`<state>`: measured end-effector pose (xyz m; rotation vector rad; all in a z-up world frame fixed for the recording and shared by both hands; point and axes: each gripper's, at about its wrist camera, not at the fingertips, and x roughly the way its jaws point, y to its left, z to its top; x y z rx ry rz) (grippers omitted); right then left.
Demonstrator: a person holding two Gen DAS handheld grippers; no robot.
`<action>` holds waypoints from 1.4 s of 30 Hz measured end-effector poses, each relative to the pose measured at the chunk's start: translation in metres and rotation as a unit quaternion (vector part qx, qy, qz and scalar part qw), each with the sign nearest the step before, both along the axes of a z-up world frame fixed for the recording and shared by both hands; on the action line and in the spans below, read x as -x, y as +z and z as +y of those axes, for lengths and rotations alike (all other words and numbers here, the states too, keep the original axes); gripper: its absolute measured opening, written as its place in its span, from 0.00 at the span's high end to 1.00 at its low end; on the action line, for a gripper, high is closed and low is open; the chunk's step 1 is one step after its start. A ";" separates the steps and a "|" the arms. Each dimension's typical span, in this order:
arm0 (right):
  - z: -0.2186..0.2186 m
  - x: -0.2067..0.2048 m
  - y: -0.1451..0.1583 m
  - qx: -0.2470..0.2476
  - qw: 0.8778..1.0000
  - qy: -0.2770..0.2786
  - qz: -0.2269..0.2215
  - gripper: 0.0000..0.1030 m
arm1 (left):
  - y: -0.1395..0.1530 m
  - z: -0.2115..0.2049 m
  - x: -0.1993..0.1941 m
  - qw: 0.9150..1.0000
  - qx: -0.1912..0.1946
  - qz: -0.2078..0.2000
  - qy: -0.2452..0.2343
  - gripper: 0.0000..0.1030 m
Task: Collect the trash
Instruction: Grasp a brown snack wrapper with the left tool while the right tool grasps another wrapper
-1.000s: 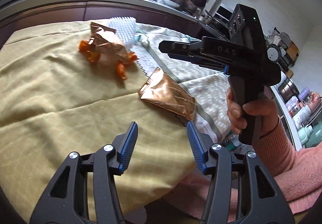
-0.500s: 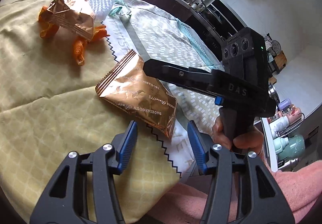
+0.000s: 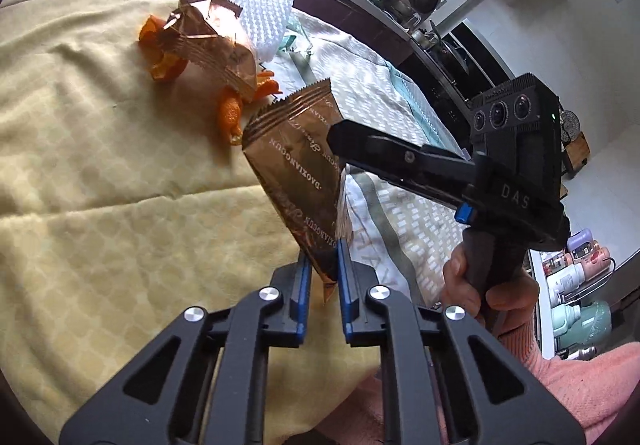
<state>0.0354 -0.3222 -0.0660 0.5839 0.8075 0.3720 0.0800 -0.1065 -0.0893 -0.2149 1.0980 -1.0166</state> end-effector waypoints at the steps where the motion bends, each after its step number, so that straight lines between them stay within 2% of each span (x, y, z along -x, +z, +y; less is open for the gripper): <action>1: 0.001 -0.004 0.003 0.001 1.000 -0.001 -0.006 0.56 | 0.002 0.004 0.001 1.000 -0.001 -0.005 0.003 0.89; 7: 0.010 -0.042 0.011 0.014 1.000 -0.005 -0.018 0.56 | 0.015 0.037 0.007 0.999 -0.007 -0.033 0.025 0.89; 13: 0.010 -0.077 0.002 0.009 1.000 -0.021 -0.001 0.56 | 0.027 0.073 0.007 0.997 -0.008 -0.056 0.057 0.92; 23: 0.017 -0.101 -0.012 -0.020 0.999 -0.017 0.020 0.57 | 0.031 0.110 0.002 0.994 -0.003 -0.056 0.097 0.92; 26: 0.016 -0.098 -0.011 -0.022 1.000 -0.017 0.012 0.68 | 0.029 0.115 0.002 0.993 -0.006 -0.056 0.104 0.91; 27: 0.017 -0.098 -0.010 -0.021 1.000 -0.015 0.010 0.80 | 0.029 0.118 0.002 0.993 -0.006 -0.056 0.105 0.91; 28: 0.018 -0.097 -0.010 -0.023 1.000 -0.012 0.010 0.85 | 0.028 0.119 0.002 0.993 -0.006 -0.056 0.108 0.92; 34: 0.017 -0.085 -0.003 -0.026 1.000 -0.008 -0.010 0.90 | 0.031 0.128 0.002 0.991 -0.007 -0.062 0.120 0.91; 42: 0.023 -0.065 0.015 -0.039 0.999 0.004 -0.038 0.91 | 0.040 0.139 0.007 0.988 -0.011 -0.083 0.131 0.92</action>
